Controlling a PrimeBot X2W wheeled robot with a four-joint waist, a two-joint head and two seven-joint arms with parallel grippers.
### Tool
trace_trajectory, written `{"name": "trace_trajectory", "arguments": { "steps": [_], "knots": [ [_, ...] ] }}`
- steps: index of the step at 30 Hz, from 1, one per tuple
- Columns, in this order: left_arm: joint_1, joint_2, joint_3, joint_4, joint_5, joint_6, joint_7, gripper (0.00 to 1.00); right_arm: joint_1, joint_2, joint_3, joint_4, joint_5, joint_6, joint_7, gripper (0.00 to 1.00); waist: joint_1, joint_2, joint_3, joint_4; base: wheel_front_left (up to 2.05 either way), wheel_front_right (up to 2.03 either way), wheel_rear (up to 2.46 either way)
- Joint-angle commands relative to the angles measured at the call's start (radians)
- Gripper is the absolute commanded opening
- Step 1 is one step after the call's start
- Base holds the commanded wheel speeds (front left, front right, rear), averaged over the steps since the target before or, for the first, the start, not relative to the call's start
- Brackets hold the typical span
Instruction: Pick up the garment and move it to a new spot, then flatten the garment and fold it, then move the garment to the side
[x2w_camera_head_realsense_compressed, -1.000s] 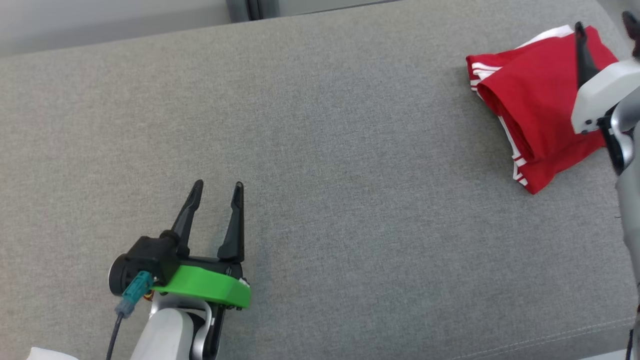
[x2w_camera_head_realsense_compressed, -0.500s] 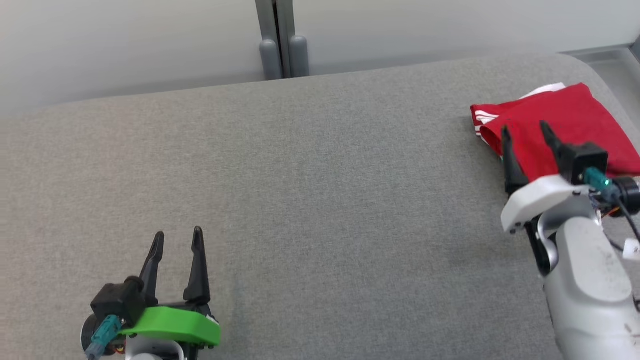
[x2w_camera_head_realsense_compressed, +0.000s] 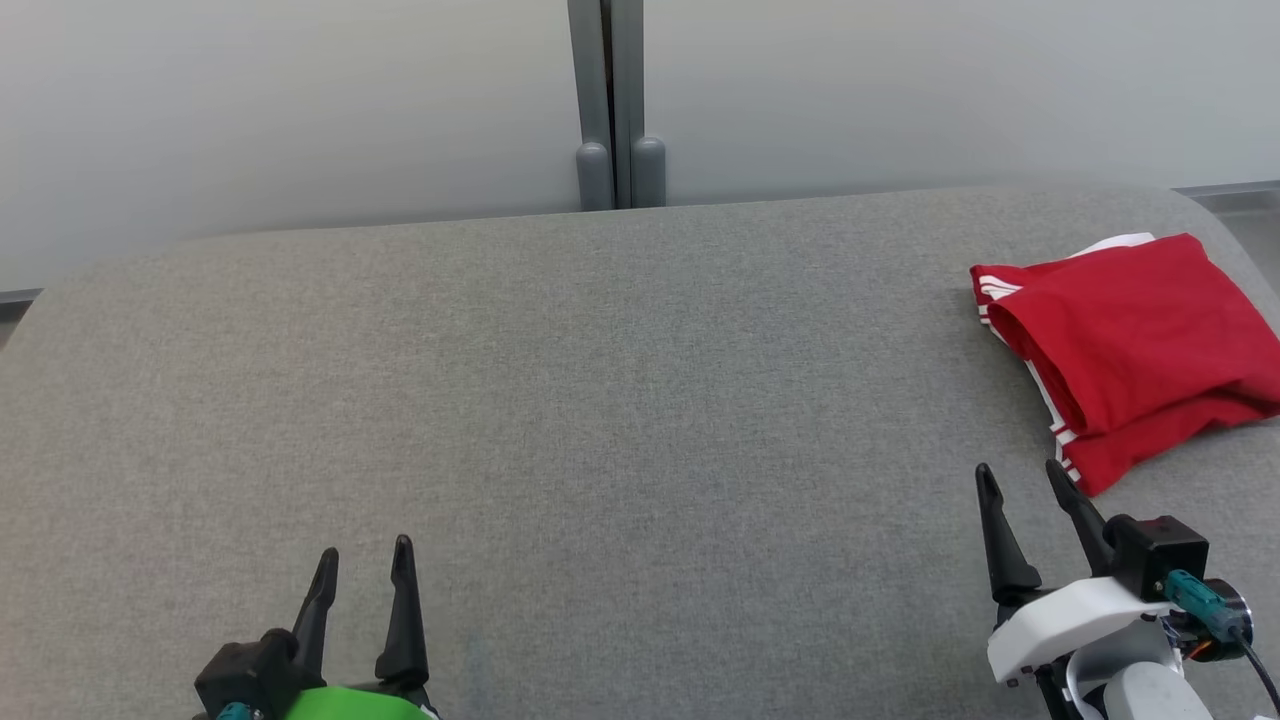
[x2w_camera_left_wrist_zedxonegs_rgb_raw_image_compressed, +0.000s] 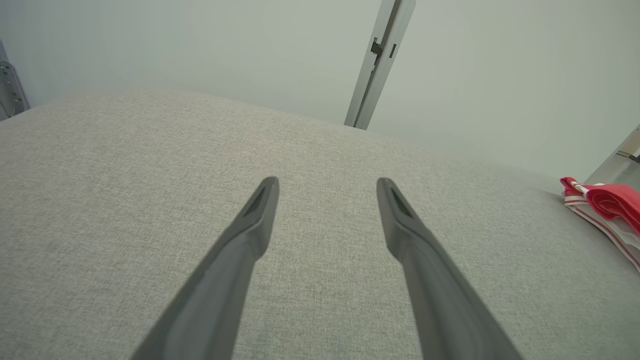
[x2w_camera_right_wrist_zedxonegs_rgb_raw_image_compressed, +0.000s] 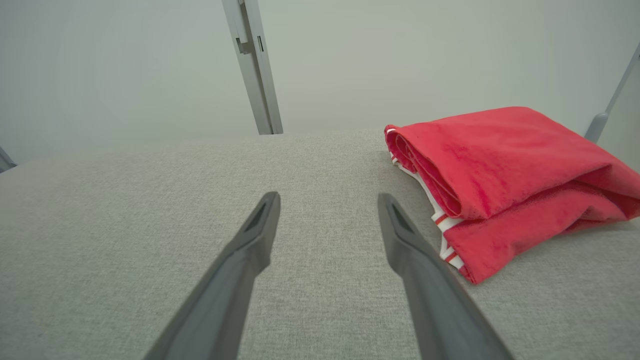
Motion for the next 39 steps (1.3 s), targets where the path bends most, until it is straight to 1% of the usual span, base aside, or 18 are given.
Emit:
{"name": "trace_trajectory", "arguments": {
  "steps": [1, 5, 10, 19, 21, 22, 27, 39],
  "knots": [
    [0.014, 0.002, -0.003, -0.003, -0.006, 0.003, -0.003, 1.0, 0.02, -0.005, 0.001, -0.015, 0.004, -0.002, -0.004, 1.0, 0.0, 0.0, -0.002, -0.005, 0.0, 0.0, 0.0],
    [0.026, 0.002, -0.002, -0.004, -0.012, 0.01, -0.003, 1.0, 0.044, -0.004, 0.017, -0.044, 0.01, -0.002, -0.004, 1.0, 0.0, 0.0, -0.007, -0.015, 0.0, 0.0, 0.0],
    [0.02, 0.002, -0.004, 0.001, -0.007, 0.008, -0.003, 1.0, 0.052, -0.004, 0.035, -0.066, 0.009, -0.002, -0.004, 1.0, 0.0, 0.0, -0.008, -0.021, 0.0, 0.0, 0.0],
    [0.005, 0.002, -0.005, 0.011, -0.005, 0.007, -0.003, 1.0, 0.057, -0.004, 0.041, -0.063, 0.009, -0.002, -0.005, 1.0, 0.0, 0.0, -0.008, -0.017, 0.0, 0.0, 0.0],
    [0.006, 0.002, -0.004, 0.012, -0.026, 0.011, -0.003, 1.0, 0.057, -0.004, 0.044, -0.067, 0.013, -0.002, -0.005, 1.0, 0.0, 0.0, -0.008, -0.015, 0.0, 0.0, 0.0],
    [0.014, 0.0, -0.005, 0.009, -0.025, 0.01, 0.0, 0.0, 0.044, 0.0, 0.044, -0.064, 0.008, 0.0, 0.0, 0.0, 0.0, 0.0, -0.008, -0.015, 0.0, 0.0, 0.0],
    [0.017, -0.002, -0.006, 0.043, -0.04, 0.009, 0.009, 0.0, 0.053, 0.008, 0.042, -0.03, 0.022, 0.0, 0.009, 0.0, 0.0, 0.0, -0.008, -0.015, 0.0, 0.0, 0.0],
    [-0.014, 0.001, 0.027, 0.039, -0.234, 0.002, 0.065, 0.0, 0.044, 0.006, 0.026, -0.045, 0.25, 0.0, 0.069, 0.0, 0.0, 0.0, -0.007, -0.017, 0.0, 0.0, 0.0]
  ]
}}
